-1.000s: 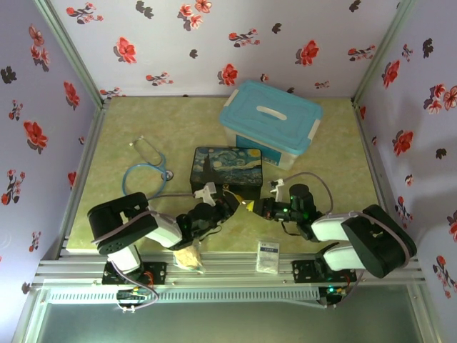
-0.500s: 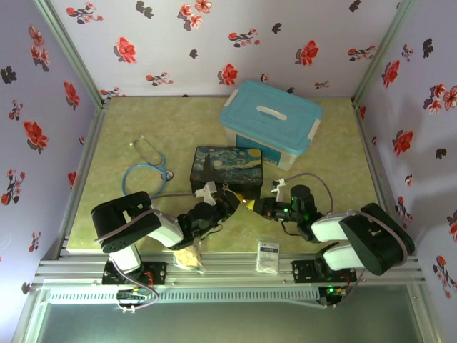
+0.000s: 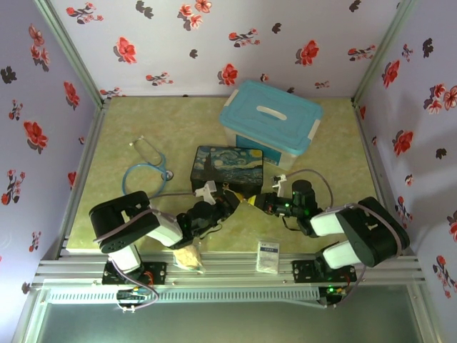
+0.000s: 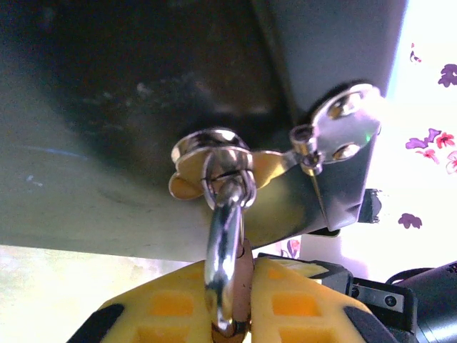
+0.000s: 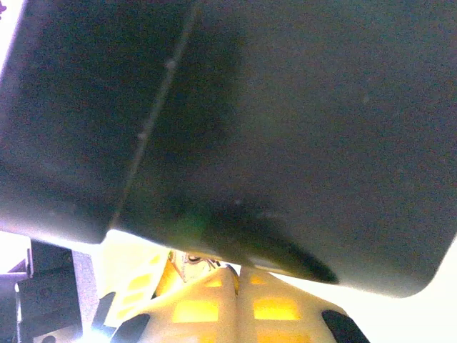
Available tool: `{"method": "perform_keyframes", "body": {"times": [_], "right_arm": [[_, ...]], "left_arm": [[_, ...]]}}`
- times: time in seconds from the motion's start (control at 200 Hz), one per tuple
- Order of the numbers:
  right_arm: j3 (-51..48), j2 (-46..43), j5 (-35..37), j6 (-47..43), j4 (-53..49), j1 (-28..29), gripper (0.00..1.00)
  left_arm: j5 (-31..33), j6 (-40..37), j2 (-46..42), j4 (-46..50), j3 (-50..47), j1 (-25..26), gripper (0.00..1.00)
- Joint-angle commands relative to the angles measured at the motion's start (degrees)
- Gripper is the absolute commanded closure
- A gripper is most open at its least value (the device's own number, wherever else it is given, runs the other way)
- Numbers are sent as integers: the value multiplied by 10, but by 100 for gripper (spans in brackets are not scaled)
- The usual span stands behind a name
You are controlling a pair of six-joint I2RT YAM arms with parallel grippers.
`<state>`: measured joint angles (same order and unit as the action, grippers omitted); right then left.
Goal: Unlock the padlock with the key
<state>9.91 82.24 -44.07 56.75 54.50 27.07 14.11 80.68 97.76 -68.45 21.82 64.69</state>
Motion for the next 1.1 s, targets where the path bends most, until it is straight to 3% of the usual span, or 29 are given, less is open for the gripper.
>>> {"method": "perform_keyframes", "body": {"times": [0.0,0.295,0.515,0.86,0.935,1.095], "right_arm": [[3,16,39,38,42,20,100],[-5,57,119,89,101,75,100],[-17,37,238,119,127,131,100],[-20,61,260,269,216,143,100],[-11,64,257,235,202,152,100],[7,23,285,124,62,183,100]], "left_arm": [[-65,-13,-1,-64,41,15,100],[-66,-11,5,-64,43,15,100],[-57,-4,16,-63,40,16,100],[-57,-3,22,-64,53,17,100],[-55,-4,23,-64,54,17,100],[-49,9,33,-63,51,17,100]]}}
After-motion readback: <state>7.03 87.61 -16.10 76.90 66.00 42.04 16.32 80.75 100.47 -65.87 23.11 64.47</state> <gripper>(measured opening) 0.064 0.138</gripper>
